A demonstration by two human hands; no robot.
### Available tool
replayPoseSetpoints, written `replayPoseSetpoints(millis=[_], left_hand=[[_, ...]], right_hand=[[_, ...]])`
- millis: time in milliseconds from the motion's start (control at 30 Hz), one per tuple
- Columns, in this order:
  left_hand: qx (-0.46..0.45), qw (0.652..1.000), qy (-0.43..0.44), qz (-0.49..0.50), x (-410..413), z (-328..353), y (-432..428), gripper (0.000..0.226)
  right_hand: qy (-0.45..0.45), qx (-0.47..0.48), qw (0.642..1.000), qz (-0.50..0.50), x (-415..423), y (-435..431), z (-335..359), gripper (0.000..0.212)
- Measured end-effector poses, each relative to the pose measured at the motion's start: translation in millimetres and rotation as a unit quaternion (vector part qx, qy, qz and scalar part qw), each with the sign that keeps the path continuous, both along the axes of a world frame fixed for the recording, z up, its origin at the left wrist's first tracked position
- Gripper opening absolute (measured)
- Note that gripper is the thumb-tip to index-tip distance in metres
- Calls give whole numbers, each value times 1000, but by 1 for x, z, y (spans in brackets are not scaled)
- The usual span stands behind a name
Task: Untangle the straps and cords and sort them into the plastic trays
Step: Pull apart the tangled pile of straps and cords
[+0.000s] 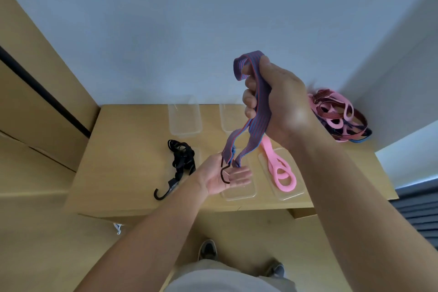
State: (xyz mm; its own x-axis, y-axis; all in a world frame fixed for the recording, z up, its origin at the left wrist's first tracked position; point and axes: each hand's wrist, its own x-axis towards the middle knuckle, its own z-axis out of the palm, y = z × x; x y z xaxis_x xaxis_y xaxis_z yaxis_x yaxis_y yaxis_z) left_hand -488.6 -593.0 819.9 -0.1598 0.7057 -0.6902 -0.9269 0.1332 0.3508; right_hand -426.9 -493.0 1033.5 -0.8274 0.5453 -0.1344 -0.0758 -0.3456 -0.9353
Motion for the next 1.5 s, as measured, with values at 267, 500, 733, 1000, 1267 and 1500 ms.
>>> replayPoseSetpoints(millis=[267, 500, 733, 1000, 1267, 1500], left_hand=[[-35, 992, 1, 121, -3, -8, 17, 9], [-143, 962, 229, 33, -14, -20, 25, 105], [-149, 940, 306, -19, -18, -44, 28, 54], [-213, 914, 344, -2, -25, -72, 25, 29], [-181, 921, 345, -24, -23, -88, 25, 23], [-207, 844, 477, -127, -22, -82, 23, 20]], right_hand=[[-36, 22, 999, -7, 5, 5, -4, 34], [-102, 64, 992, 31, 11, 12, -45, 23], [-115, 28, 993, -7, 4, 19, -97, 19], [-228, 75, 968, -68, -4, 29, -189, 26], [-350, 57, 933, -56, 5, 12, -270, 31], [-439, 183, 880, -14, -4, 6, -288, 16]])
